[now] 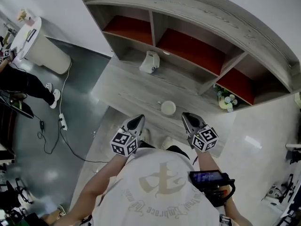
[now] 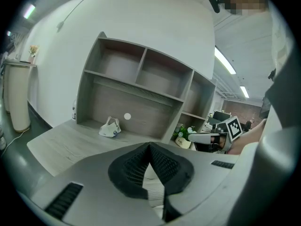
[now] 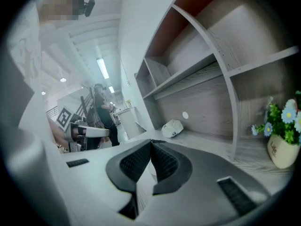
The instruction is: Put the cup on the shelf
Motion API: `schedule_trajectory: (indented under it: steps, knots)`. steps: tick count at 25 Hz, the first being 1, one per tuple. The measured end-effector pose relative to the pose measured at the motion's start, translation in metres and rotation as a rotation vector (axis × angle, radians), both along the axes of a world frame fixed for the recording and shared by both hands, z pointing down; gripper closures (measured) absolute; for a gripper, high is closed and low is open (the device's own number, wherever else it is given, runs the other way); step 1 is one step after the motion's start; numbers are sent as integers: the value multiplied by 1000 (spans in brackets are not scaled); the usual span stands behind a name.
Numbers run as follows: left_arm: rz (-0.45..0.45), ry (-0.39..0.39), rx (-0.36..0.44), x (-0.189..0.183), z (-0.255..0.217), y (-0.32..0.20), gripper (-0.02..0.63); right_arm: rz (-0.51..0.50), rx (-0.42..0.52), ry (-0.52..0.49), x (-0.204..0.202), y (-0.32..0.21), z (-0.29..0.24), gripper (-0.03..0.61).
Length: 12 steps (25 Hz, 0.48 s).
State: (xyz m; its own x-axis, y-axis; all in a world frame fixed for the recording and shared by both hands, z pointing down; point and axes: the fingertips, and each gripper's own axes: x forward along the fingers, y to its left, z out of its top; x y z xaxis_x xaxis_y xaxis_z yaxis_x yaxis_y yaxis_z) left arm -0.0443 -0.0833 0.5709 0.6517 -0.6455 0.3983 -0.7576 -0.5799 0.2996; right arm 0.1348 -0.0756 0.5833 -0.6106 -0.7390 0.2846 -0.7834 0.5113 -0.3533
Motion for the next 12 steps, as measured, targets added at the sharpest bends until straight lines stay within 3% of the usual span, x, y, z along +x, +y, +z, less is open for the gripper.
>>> schedule_trajectory:
  steps: [12]
  knots:
    - [93,3,-18,6,8,-26,612,56,-70,62,-1,-4,30,575]
